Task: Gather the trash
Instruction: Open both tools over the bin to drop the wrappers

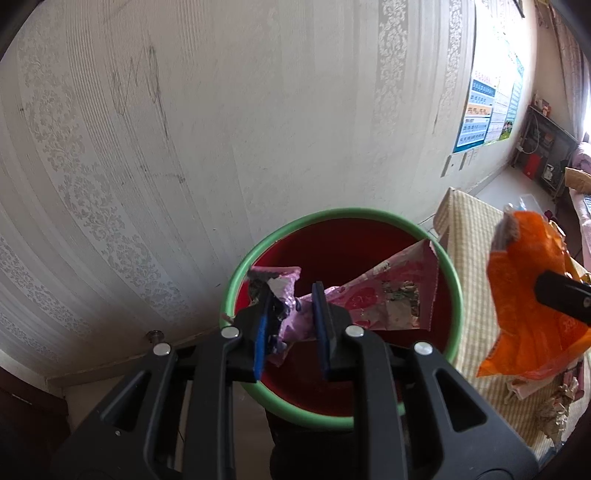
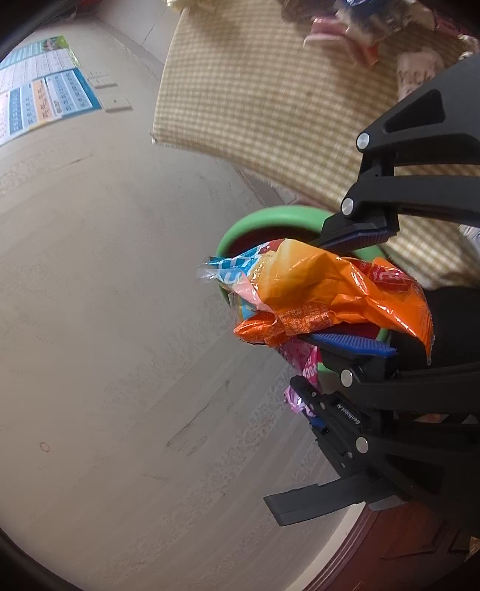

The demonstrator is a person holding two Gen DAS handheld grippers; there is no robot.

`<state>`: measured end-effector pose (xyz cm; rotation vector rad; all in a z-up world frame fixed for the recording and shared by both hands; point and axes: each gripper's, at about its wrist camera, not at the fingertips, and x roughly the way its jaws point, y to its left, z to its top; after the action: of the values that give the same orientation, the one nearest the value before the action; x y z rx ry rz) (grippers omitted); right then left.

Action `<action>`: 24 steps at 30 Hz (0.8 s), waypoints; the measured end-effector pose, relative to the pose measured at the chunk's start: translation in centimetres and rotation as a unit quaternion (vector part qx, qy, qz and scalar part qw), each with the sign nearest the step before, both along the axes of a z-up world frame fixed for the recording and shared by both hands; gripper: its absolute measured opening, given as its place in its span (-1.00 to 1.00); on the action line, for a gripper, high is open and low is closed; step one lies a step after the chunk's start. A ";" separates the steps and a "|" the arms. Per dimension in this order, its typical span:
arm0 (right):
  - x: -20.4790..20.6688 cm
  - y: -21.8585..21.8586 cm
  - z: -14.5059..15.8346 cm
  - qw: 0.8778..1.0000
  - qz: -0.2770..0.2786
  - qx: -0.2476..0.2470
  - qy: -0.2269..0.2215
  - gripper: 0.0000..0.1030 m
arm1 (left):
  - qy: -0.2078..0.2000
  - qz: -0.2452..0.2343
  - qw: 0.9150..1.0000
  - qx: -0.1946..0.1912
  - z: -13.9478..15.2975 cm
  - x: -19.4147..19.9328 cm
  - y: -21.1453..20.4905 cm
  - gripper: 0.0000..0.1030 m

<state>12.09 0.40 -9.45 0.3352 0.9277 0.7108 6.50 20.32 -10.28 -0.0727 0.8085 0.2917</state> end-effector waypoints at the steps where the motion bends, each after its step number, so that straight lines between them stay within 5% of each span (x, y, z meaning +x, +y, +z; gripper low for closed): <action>1: 0.4 0.4 -0.2 1.000 0.006 0.003 0.002 -0.17 | 0.001 0.004 1.000 0.001 -0.2 0.2 0.1 -0.53; 3: 0.9 0.6 -0.3 1.000 0.004 0.005 0.002 0.06 | 0.002 0.007 1.000 0.000 -0.5 0.3 0.3 -0.06; 6: 1.3 -0.1 -0.3 1.000 -0.005 0.009 -0.002 0.26 | -0.002 0.004 1.000 0.005 -0.8 0.0 0.1 0.18; 11: 1.5 -3.9 0.0 1.000 -0.028 -0.005 -0.009 0.36 | 0.004 -0.003 1.000 -0.006 -0.9 -0.6 -0.3 0.29; 14: 1.1 -5.5 -0.2 0.996 -0.005 -0.081 -0.022 0.39 | -0.001 -0.022 1.000 -0.021 -0.2 -1.5 -1.3 0.35; 19: -0.6 -6.1 -3.0 0.974 0.071 -0.217 -0.012 0.40 | -0.001 -0.092 0.993 -0.068 1.0 -3.6 -4.7 0.51; 24: -2.4 -6.4 -5.9 0.955 0.111 -0.275 -0.006 0.41 | 0.035 -0.162 0.981 -0.098 0.6 -5.7 -8.8 0.59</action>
<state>9.67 -6.02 -15.36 -0.2707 1.1197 0.6251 0.81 11.50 -9.64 -0.1143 0.9026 -0.0937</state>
